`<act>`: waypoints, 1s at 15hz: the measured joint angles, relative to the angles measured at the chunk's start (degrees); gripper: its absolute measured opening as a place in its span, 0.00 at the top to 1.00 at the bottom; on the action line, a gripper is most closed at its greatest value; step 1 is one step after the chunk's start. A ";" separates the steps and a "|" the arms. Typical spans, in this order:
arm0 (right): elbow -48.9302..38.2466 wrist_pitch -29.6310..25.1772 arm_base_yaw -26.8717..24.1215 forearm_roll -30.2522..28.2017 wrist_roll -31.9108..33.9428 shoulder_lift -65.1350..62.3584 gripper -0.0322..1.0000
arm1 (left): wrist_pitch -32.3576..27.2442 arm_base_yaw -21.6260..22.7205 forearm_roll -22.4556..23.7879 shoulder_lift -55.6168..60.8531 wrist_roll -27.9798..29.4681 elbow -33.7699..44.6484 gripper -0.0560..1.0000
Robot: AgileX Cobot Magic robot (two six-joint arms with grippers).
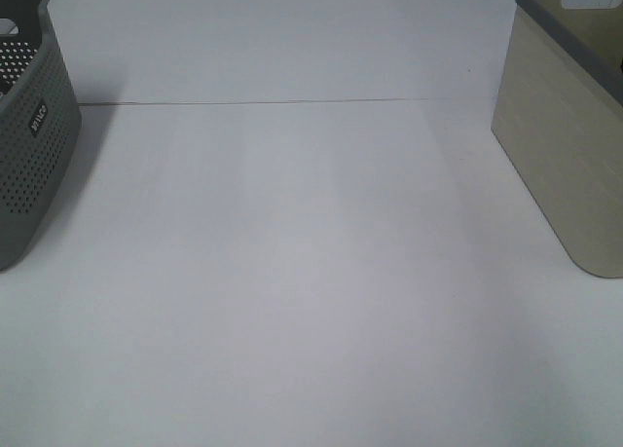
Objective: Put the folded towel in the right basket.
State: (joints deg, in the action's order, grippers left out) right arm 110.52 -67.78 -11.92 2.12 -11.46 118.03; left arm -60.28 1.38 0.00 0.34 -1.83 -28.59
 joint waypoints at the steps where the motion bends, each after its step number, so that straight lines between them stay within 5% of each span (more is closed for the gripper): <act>1: 0.00 -0.06 0.00 -0.52 0.00 0.00 0.05 | 0.00 0.00 0.00 0.00 0.00 0.00 0.11; 5: 0.00 -1.72 0.00 -0.23 1.20 -3.78 0.03 | 0.00 0.00 0.00 0.00 0.00 0.00 0.11; 10: 0.00 -1.78 0.29 13.35 0.97 -13.46 0.03 | 0.00 0.00 0.00 0.00 0.00 0.00 0.11; 15: -3.44 -1.83 8.77 9.22 1.55 -21.31 0.03 | 0.00 0.00 0.00 0.00 0.00 0.00 0.11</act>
State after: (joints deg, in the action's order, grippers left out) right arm 107.09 -69.61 -3.15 11.34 -9.91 96.72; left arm -60.28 1.38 0.00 0.34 -1.83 -28.59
